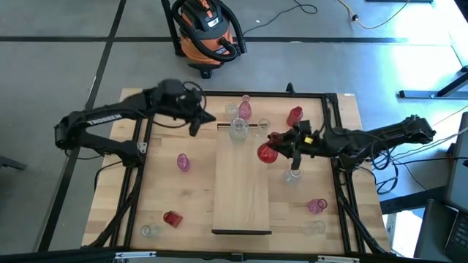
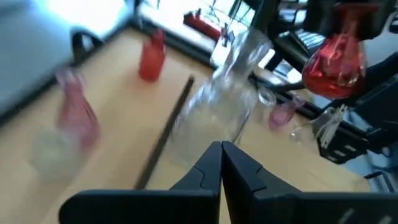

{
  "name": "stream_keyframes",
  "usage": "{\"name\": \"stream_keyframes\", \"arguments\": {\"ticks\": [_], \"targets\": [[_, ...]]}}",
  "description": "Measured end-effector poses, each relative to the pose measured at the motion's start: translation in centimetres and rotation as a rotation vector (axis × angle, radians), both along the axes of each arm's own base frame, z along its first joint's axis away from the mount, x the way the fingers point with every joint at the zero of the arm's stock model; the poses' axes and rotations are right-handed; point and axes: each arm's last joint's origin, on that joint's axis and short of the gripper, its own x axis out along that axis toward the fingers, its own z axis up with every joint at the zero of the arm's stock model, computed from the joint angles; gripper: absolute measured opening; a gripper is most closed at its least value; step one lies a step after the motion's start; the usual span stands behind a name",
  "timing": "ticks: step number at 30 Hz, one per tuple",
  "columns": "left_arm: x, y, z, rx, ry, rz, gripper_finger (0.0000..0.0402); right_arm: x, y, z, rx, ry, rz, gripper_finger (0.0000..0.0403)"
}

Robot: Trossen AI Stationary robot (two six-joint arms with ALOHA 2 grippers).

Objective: Sort vases onto shelf
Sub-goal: Put the red vase on the shelf

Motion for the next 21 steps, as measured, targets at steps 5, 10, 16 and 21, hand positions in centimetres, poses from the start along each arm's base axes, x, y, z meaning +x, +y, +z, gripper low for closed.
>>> {"name": "stream_keyframes", "arguments": {"ticks": [5,10,16,21], "targets": [[0.7,-0.9,-1.8,0.041,-0.019,0.018,0.0002,1.1,0.3,-0.5,-0.108,0.087,0.006,0.0108],[0.7,-1.0,-3.1,0.032,0.020,0.039,0.0001,2.6,0.7,-2.1,-0.233,0.250,0.035,0.0108],[0.6,-0.9,-3.4,0.041,0.031,0.064,0.0003,4.4,1.0,-4.2,-0.301,0.343,0.008,0.0108],[0.7,-0.8,-3.4,0.053,0.024,0.073,0.0003,5.5,1.3,-5.1,-0.308,0.347,0.002,0.0108]]}}
